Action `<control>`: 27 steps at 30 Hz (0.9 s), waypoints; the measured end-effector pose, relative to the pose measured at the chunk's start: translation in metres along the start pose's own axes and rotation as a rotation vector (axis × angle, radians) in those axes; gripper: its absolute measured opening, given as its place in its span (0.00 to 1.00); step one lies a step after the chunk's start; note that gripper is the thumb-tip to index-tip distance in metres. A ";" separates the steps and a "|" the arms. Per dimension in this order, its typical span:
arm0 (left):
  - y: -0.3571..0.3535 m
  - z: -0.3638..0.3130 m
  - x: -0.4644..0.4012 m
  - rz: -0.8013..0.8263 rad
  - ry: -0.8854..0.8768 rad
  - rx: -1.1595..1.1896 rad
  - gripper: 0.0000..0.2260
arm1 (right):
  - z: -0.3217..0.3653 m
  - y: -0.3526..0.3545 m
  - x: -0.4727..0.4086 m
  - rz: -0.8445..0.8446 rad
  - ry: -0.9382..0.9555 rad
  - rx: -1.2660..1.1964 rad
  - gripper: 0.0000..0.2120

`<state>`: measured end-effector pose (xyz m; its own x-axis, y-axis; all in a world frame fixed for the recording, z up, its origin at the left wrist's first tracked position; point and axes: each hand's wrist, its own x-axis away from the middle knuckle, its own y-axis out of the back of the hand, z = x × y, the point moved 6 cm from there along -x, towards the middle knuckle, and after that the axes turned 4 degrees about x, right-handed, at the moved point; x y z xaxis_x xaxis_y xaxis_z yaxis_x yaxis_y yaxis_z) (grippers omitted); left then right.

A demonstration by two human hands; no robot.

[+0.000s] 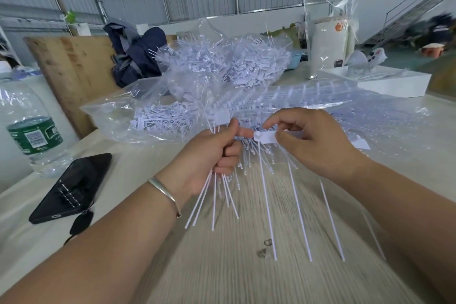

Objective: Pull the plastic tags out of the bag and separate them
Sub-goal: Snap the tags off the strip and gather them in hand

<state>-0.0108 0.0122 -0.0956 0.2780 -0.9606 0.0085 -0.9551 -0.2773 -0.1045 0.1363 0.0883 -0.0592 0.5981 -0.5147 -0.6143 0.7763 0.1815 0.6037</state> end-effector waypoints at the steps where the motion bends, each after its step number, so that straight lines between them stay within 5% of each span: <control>1: -0.001 -0.001 0.001 0.000 -0.003 -0.018 0.15 | 0.000 -0.001 0.000 0.012 0.013 0.020 0.11; 9: 0.001 -0.001 0.001 -0.032 -0.008 -0.087 0.16 | 0.010 0.000 0.001 0.004 0.159 0.220 0.13; 15: 0.009 -0.008 -0.001 -0.041 -0.016 0.035 0.09 | 0.000 0.010 -0.004 -0.053 0.076 0.308 0.19; 20: 0.013 -0.009 -0.002 -0.045 -0.016 0.037 0.12 | -0.014 0.009 -0.007 0.042 -0.104 0.135 0.11; 27: 0.013 -0.004 -0.001 0.047 0.038 0.005 0.10 | -0.016 0.003 -0.006 0.181 -0.097 -0.092 0.09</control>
<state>-0.0237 0.0095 -0.0925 0.2283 -0.9727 0.0413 -0.9665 -0.2315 -0.1107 0.1382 0.1059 -0.0617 0.7105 -0.5445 -0.4458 0.6759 0.3518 0.6476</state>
